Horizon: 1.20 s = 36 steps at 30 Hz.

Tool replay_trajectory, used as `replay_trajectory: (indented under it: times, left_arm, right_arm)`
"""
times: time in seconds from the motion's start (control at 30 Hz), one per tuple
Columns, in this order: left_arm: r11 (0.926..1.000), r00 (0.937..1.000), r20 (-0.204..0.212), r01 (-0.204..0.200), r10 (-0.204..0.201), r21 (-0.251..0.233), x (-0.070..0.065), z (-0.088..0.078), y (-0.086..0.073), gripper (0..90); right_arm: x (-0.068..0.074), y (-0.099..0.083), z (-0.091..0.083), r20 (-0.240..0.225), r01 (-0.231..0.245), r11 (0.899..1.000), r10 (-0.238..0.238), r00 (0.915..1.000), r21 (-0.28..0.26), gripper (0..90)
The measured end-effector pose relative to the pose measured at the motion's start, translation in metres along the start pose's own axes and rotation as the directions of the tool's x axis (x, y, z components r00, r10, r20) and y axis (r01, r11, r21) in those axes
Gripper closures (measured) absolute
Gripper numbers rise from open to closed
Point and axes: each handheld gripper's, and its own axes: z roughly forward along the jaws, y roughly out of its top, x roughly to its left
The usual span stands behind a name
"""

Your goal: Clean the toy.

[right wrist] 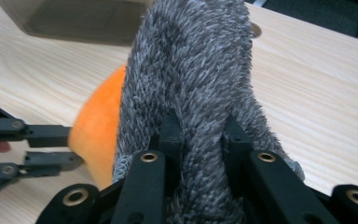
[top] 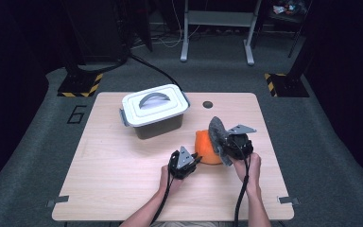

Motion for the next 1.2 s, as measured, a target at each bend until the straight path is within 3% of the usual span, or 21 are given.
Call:
replay_trajectory:
  times: [0.37, 0.53, 0.8, 0.93, 1.07, 1.2]
  left_arm:
    - [1.0, 1.0, -0.001, 0.002, -0.002, 0.0, 0.0, 0.0, 0.0, 78.0]
    - [1.0, 1.0, 0.0, 0.003, -0.003, 0.0, 0.0, 0.0, 0.0, 78.1]
    - [1.0, 1.0, -0.001, 0.005, -0.005, 0.0, 0.0, 0.0, 0.0, 78.0]
    - [1.0, 1.0, -0.004, 0.003, -0.003, -0.003, 0.001, 0.0, 0.0, 78.0]
    - [1.0, 1.0, -0.001, 0.003, -0.003, -0.002, 0.001, 0.0, 0.0, 78.0]
    - [1.0, 1.0, -0.001, 0.007, -0.007, -0.004, 0.001, 0.0, 0.0, 77.9]
  right_arm:
    - [-0.033, -0.024, 0.007, 0.059, -0.09, 0.994, 0.087, 0.9945, 0.057, 74.7]
    - [-0.049, -0.038, 0.022, 0.062, -0.157, 0.981, 0.15, 0.9867, 0.119, 74.6]
    - [-0.057, -0.054, 0.048, 0.047, -0.186, 0.963, 0.181, 0.9824, 0.196, 74.6]
    - [-0.059, -0.056, 0.049, 0.044, -0.177, 0.963, 0.172, 0.9841, 0.201, 74.7]
    - [-0.061, -0.052, 0.037, 0.073, -0.193, 0.965, 0.182, 0.9805, 0.177, 74.7]
    - [-0.061, -0.045, 0.017, 0.086, -0.172, 0.979, 0.163, 0.9828, 0.113, 74.6]
